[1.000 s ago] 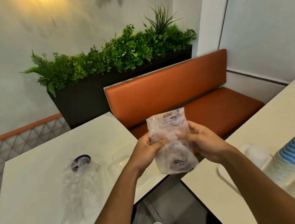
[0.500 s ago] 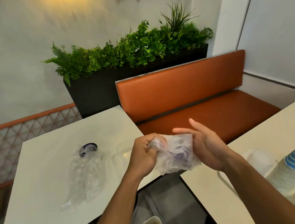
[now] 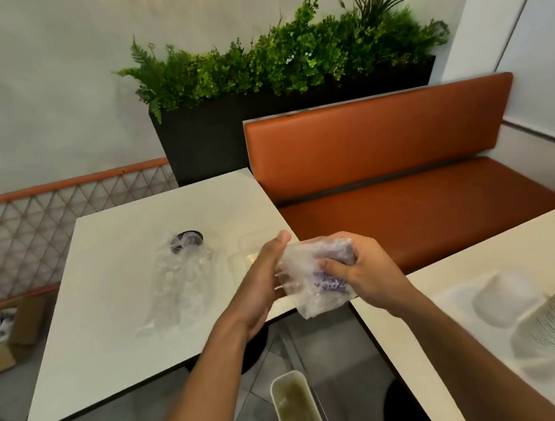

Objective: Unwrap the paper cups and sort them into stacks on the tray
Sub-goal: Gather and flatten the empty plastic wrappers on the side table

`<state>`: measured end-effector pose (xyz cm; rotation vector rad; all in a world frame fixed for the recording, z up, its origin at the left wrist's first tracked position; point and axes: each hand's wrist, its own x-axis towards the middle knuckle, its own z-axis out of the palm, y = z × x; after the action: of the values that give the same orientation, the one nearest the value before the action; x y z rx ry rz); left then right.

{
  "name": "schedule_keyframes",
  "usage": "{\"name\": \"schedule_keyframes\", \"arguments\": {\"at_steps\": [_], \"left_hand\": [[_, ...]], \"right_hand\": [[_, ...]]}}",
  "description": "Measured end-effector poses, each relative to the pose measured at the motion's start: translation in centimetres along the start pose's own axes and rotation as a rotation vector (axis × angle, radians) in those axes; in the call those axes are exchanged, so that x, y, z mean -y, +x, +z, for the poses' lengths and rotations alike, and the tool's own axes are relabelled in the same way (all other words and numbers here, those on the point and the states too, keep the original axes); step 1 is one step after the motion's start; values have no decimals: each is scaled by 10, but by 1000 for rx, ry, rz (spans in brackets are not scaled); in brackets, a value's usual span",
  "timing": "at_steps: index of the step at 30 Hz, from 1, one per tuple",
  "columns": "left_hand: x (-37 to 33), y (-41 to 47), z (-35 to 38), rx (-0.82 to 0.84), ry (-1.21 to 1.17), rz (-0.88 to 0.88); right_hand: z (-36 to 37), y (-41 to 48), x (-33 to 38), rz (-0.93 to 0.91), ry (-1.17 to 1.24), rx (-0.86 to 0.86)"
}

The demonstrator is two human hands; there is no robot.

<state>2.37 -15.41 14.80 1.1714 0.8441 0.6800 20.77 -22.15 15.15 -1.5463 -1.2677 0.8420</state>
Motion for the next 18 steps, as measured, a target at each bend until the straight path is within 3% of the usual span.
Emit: {"name": "schedule_keyframes", "arguments": {"at_steps": [3, 9, 13, 18], "left_hand": [[10, -1, -2, 7, 147, -41], [38, 6, -40, 3, -14, -65], [69, 10, -59, -84, -49, -43], [125, 7, -87, -178, -119, -181]], "right_hand": [[23, 4, -9, -53, -35, -41], [58, 5, -27, 93, 149, -105], [99, 2, -51, 155, 1, -205], [140, 2, -108, 191, -98, -272]]}}
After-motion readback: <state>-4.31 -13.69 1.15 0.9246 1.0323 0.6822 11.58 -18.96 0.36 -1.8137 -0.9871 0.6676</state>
